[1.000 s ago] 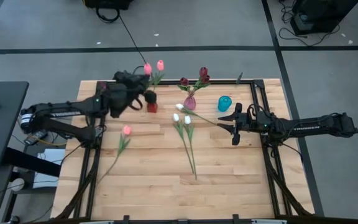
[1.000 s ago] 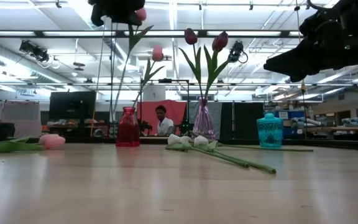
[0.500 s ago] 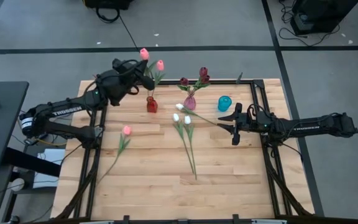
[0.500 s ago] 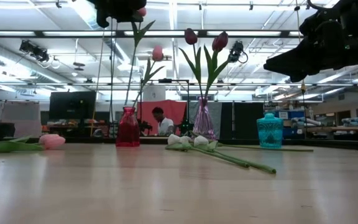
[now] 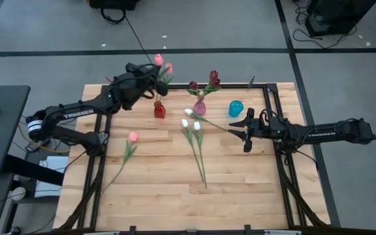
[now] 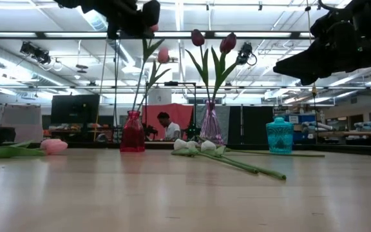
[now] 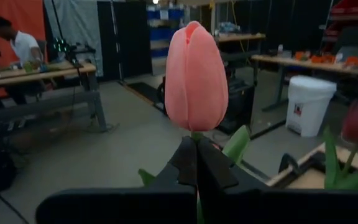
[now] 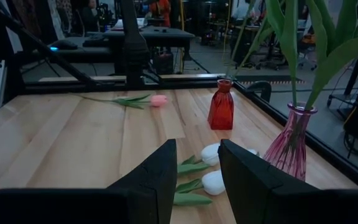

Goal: Sort flowers into vase by color
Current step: Put the right pink flower into the dark red vase, then put the pink flower into the dark red vase

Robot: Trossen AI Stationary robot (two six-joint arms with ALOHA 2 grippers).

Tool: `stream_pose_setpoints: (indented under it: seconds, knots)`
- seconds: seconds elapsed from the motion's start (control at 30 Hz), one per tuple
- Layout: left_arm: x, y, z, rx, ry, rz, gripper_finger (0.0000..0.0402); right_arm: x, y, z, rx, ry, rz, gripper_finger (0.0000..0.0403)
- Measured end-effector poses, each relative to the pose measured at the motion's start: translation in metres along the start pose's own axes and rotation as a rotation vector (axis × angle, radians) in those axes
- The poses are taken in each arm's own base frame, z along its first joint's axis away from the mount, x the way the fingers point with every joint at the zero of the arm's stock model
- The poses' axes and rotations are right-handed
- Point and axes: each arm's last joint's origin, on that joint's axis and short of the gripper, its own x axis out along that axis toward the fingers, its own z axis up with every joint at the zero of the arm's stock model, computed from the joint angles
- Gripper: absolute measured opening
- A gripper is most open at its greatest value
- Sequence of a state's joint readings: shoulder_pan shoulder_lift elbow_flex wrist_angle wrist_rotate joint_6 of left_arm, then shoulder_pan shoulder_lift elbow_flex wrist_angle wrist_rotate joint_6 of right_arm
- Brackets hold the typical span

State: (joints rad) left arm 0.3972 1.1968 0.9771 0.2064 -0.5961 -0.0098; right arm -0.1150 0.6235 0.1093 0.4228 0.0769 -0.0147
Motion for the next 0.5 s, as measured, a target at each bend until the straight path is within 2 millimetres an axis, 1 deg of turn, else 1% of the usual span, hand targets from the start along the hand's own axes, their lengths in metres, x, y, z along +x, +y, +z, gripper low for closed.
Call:
stream_pose_setpoints:
  seconds: [0.13,0.27,0.37,0.5]
  knots:
    - [-0.001,-0.002,-0.011,0.033,0.097,-0.006,0.0003,0.000,0.000,0.000,-0.002,0.000,0.000,0.0133]
    - [-0.006,-0.004,-0.027,0.115,0.240,-0.006,0.0026,0.000,0.000,0.000,-0.003,0.001,0.000,0.0133]
    - [-0.011,-0.005,-0.035,0.148,0.309,-0.010,0.0066,0.000,0.000,0.000,-0.003,0.000,0.000,0.0133]
    - [-0.020,-0.007,-0.033,0.176,0.364,-0.027,0.0135,0.000,0.000,0.000,0.003,0.000,0.000,0.0133]
